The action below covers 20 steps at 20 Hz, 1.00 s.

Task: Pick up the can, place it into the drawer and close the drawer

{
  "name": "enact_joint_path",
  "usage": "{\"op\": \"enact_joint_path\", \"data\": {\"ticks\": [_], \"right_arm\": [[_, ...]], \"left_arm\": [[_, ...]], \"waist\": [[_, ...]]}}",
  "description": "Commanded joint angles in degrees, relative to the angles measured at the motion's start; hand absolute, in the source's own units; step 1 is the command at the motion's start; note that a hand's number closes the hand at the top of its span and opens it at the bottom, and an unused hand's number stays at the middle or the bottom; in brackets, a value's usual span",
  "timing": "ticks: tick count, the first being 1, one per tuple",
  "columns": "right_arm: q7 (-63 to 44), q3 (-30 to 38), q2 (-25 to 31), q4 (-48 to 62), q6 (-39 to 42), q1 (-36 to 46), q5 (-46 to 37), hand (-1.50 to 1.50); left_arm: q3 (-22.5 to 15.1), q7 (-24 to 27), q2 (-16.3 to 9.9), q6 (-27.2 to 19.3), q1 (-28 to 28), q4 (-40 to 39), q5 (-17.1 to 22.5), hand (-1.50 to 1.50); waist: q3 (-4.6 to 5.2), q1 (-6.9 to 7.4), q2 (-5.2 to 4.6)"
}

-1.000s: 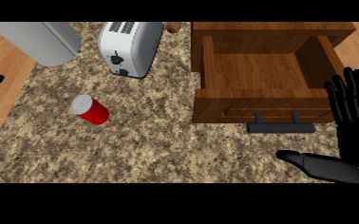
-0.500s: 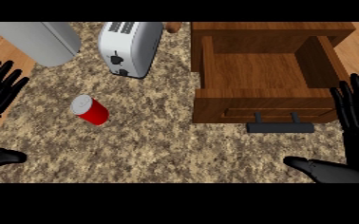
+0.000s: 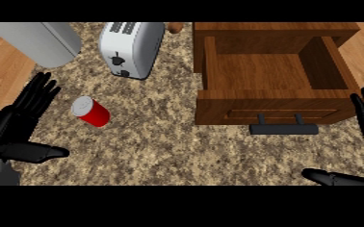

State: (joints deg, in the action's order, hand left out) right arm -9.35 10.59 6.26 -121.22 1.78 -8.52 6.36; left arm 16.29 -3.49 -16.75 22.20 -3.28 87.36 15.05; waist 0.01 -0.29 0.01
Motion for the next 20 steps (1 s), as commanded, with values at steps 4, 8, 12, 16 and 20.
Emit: {"op": "enact_joint_path", "data": {"ticks": [4,8,12,16,20], "right_arm": [[-2.87,-0.46,-0.54,-2.27,-0.95,1.84,-1.41,-1.5],[-0.15,0.11,-2.06,-1.11,-0.28,0.03,-2.29,-1.5],[-3.47,3.37,-0.12,-3.83,1.61,-0.31,2.26,-1.5],[-2.92,4.52,0.51,-2.5,2.44,0.6,1.59,-1.5],[-5.66,4.05,-0.83,-6.54,1.58,-0.63,1.98,-1.5]], "left_arm": [[-1.28,12.67,2.24,-0.67,0.28,-11.72,-8.47,-1.5],[-0.87,13.29,2.08,-1.34,-1.16,-15.33,-8.99,-1.5],[0.05,21.88,1.69,-4.07,-4.93,-26.99,-13.08,-1.5],[-0.3,25.32,1.49,-3.83,-7.15,-34.37,-14.09,-1.5],[0.49,32.99,-0.61,-3.42,-9.76,-45.52,-16.07,-1.5]], "waist": [[0.02,0.1,-0.03],[0.0,0.13,-0.01],[0.02,-0.11,-0.05],[0.02,-0.04,-0.07],[0.03,-0.19,-0.08]]}}
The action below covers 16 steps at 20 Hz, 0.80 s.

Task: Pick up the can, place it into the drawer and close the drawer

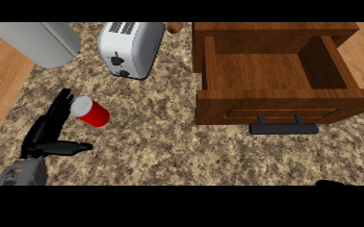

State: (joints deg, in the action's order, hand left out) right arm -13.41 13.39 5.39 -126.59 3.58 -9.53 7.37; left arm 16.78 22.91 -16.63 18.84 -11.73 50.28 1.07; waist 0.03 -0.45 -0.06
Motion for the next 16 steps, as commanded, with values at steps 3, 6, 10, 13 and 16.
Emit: {"op": "enact_joint_path", "data": {"ticks": [3,6,10,13,16], "right_arm": [[-0.31,-1.85,-2.12,0.03,-0.82,0.65,-2.95,-1.5],[3.66,-2.45,-3.3,-0.92,1.06,-2.89,-4.04,-1.5],[-0.45,2.91,1.53,0.29,2.53,1.68,1.53,-1.5],[-3.43,1.28,0.41,-2.39,0.8,1.66,-0.55,-1.5],[-1.41,0.91,-0.49,0.13,1.78,1.25,-0.26,-1.5]], "left_arm": [[-1.21,2.95,1.53,-2.84,-2.41,-6.34,-1.45,-1.5],[-0.16,5.24,-0.9,-1.24,-5.37,-11.98,-1.2,-1.5],[1.6,12.83,-1.8,-2.88,-13.4,-28.26,-3.16,-1.5],[0.89,19.38,-1.73,-3.55,-11.5,-32.8,-5.0,-1.5],[1.41,17.13,-2.46,-4.04,-18.03,-36.81,-5.1,-1.5]], "waist": [[-0.02,0.2,0.05],[-0.02,0.08,0.05],[0.05,-0.46,-0.16],[0.07,-0.46,-0.2],[0.1,-0.78,-0.33]]}}
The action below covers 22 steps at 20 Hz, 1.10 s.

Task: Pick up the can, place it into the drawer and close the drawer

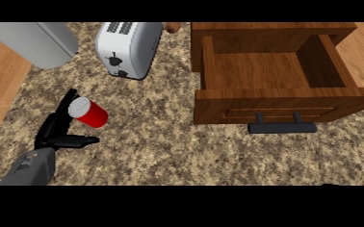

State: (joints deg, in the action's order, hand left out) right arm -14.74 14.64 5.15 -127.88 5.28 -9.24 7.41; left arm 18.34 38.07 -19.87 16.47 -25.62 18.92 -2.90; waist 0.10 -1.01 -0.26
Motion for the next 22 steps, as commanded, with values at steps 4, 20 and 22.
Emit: {"op": "enact_joint_path", "data": {"ticks": [4,20,22], "right_arm": [[0.42,3.62,1.93,4.22,0.71,3.44,2.28,-1.5],[-3.63,2.97,1.43,-1.26,-0.4,3.55,1.17,-1.5],[-3.06,1.44,0.75,-0.75,-0.9,4.61,-0.46,-1.5]], "left_arm": [[0.18,3.57,0.65,-1.05,-5.78,-6.67,-0.86,-1.5],[-1.85,4.72,2.06,9.17,-10.12,-9.63,-2.24,1.5],[-2.72,7.65,2.8,8.32,-8.89,-9.81,-3.4,1.5]], "waist": [[0.02,-0.19,-0.15],[0.03,-0.4,-0.19],[0.08,-0.59,-0.37]]}}
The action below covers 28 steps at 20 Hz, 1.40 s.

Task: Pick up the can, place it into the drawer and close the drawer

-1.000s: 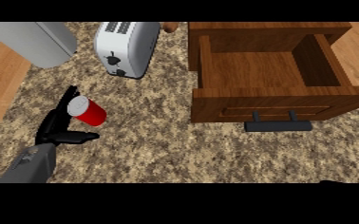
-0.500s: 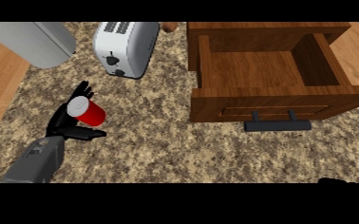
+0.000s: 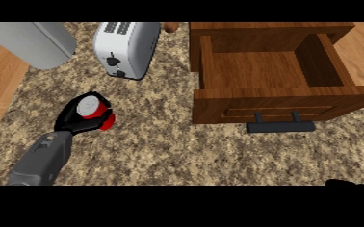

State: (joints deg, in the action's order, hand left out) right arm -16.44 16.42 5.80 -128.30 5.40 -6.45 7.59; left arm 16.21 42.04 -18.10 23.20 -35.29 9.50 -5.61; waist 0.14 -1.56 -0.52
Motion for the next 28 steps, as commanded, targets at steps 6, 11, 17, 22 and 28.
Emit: {"op": "enact_joint_path", "data": {"ticks": [6,11,17,22,28], "right_arm": [[5.14,3.75,1.76,7.34,1.8,2.17,0.78,-1.5],[0.74,0.09,-0.23,0.72,-0.68,0.82,-2.74,-1.5],[2.77,-1.14,-1.87,0.32,-0.28,-1.02,-4.53,-1.5],[-1.17,0.61,0.18,1.56,-1.81,3.86,-2.89,-1.5],[-1.56,2.47,1.4,0.4,-0.75,1.94,-2.11,-1.5]], "left_arm": [[1.19,-0.41,4.77,-2.35,-1.6,3.18,2.53,1.5],[5.03,0.22,13.3,-18.34,-2.35,4.03,6.23,1.5],[2.81,-7.97,17.87,-22.92,-8.24,11.16,7.43,1.5],[-2.42,-15.04,18.02,-24.64,-11.18,17.45,8.16,1.5],[-5.61,-23.46,18.06,-26.29,-15.35,24.62,9.16,1.5]], "waist": [[-0.13,1.11,0.39],[-0.13,1.13,0.49],[-0.18,1.46,0.7],[-0.16,1.52,0.74],[-0.23,1.31,1.15]]}}
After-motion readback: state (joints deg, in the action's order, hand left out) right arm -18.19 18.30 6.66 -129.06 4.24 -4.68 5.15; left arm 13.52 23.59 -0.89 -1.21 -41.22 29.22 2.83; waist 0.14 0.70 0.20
